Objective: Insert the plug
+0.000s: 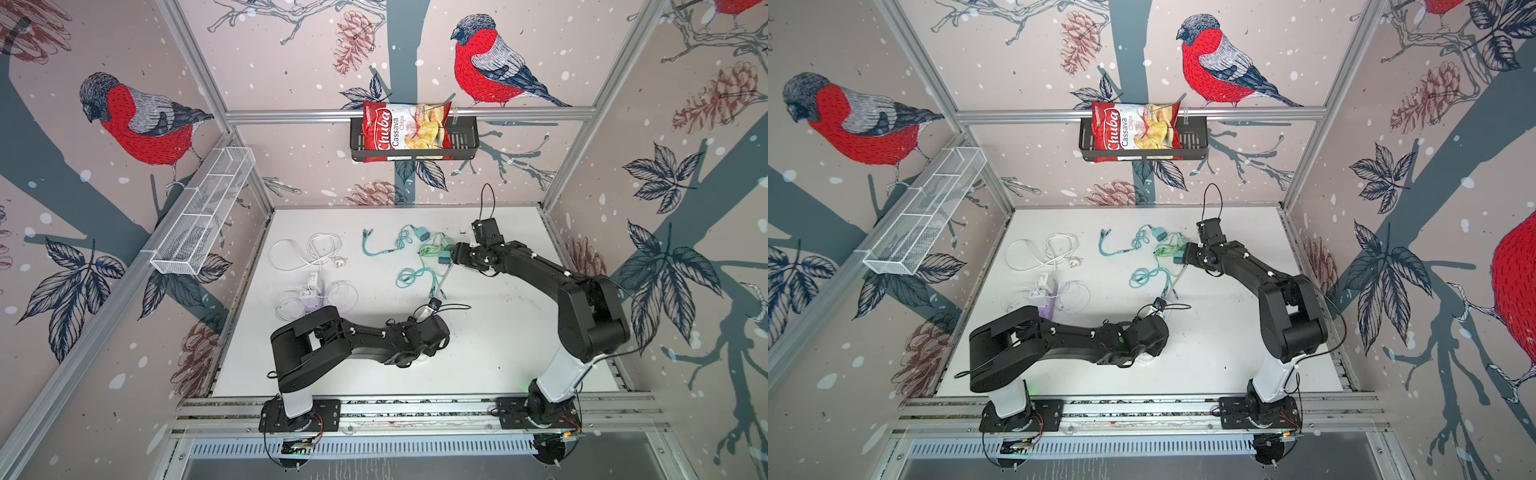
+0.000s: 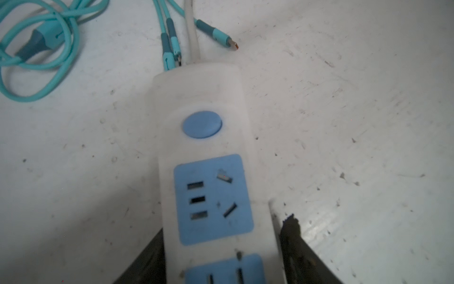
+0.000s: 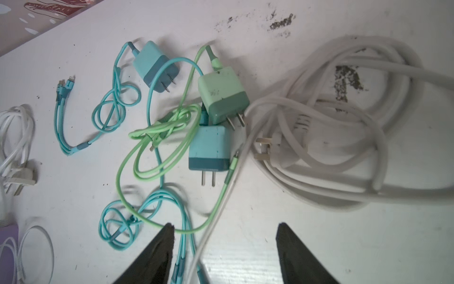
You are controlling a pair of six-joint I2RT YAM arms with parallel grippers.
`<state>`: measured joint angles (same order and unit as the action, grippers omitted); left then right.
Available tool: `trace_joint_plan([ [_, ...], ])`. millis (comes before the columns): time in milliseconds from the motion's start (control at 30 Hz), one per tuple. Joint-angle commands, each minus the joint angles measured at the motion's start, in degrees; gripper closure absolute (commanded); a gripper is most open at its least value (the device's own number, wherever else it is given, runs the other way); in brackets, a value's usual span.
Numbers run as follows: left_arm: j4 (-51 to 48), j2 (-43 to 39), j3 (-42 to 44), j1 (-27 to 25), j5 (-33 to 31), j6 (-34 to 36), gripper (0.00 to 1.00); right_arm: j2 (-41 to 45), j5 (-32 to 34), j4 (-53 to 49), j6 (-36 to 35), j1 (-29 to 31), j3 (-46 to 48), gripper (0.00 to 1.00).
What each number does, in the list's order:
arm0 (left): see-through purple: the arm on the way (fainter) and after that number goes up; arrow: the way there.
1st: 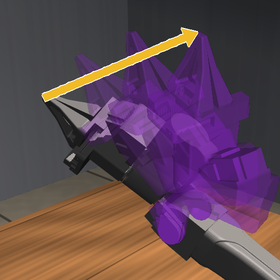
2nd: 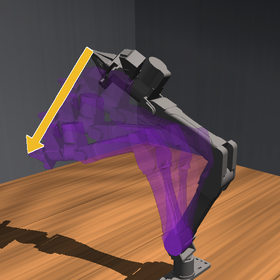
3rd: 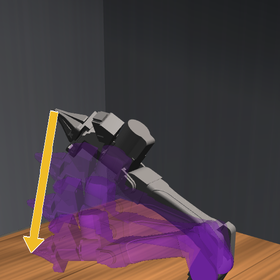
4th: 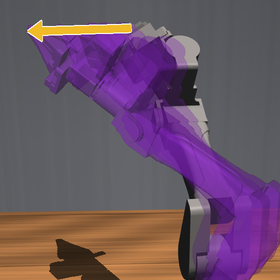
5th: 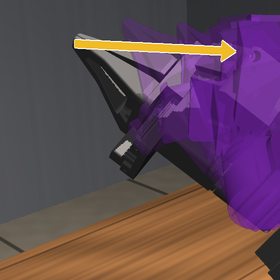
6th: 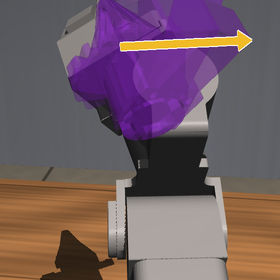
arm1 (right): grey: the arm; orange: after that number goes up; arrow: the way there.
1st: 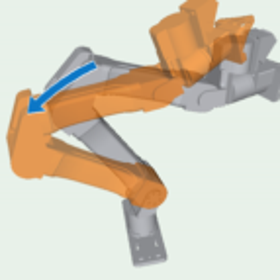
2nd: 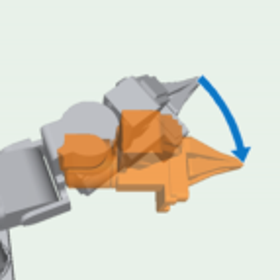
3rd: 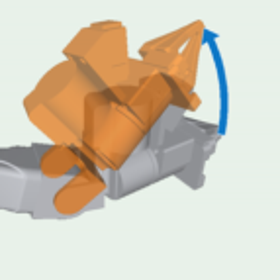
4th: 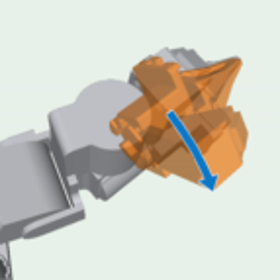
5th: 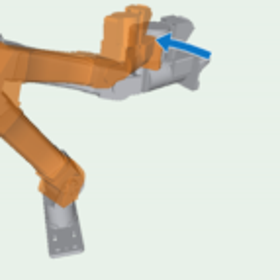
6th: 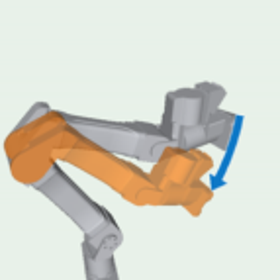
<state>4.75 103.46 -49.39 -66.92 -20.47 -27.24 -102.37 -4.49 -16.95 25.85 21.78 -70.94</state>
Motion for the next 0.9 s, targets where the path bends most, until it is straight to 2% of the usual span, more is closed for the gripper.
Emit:
trace_joint_plan([
  [0, -5.1, 0.6, 0.8, 0.0, 0.8, 7.6, 0.4, -4.2, 3.4, -2.3, -0.5, 1.8, -4.9, 0.33],
  [200, 4.6, -3.9, 5.8, 0.1, 5.5, 23.1, 0.43, -12.2, 6.5, -7.7, -0.7, 3.7, -12.6, 0.33],
  [333, 8.5, -3.9, 6.3, 1.0, 7.3, 30.3, 0.44, -14.6, 9.2, -9.1, -0.8, 4.3, -14.8, 0.33],
  [567, 9.8, -0.5, 4.2, 6.2, 9.9, 33.7, 0.44, -15.2, 8.1, -9.0, -1.7, 4.2, -15.0, 0.33],
  [700, 8.7, -0.2, 3.4, 7.0, 10.0, 33.9, 0.42, -15.4, 8.4, -8.9, -1.4, 4.4, -15.4, 0.35],
  [867, 4.2, 1.2, 0.6, 7.2, 8.7, 32.8, 0.38, -11.3, 7.4, -6.2, -0.1, 4.1, -11.4, 0.33],
])
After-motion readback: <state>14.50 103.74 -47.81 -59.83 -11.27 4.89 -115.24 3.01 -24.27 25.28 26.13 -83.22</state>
